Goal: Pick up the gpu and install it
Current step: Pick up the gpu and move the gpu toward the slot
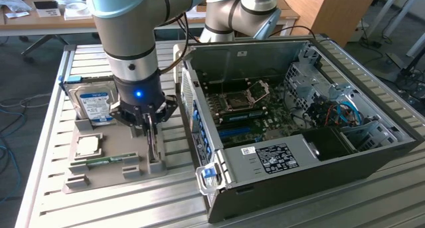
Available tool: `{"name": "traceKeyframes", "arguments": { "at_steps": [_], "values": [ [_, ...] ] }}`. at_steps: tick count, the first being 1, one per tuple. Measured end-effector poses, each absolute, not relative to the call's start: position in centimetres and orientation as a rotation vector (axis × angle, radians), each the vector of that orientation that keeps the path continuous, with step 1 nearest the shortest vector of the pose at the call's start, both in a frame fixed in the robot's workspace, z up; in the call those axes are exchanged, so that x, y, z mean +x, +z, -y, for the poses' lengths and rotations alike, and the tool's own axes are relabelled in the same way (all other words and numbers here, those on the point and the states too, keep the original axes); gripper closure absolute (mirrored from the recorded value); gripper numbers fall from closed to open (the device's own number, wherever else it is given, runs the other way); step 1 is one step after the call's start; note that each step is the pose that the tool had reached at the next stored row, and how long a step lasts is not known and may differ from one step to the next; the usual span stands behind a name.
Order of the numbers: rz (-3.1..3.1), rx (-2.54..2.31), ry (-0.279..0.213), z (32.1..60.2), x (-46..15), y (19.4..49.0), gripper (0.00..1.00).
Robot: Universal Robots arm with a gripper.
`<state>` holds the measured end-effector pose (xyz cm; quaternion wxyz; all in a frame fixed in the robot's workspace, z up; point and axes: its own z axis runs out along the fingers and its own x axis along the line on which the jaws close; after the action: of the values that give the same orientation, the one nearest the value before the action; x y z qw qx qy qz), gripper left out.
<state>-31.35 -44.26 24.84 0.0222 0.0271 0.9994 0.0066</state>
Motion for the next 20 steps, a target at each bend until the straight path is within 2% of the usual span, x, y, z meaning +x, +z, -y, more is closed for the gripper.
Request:
{"name": "traceKeyframes", "arguments": {
  "at_steps": [20],
  "values": [
    [-3.096, 0.084, 0.023, 44.3, -31.3, 31.8, 0.73]
  ]
}}
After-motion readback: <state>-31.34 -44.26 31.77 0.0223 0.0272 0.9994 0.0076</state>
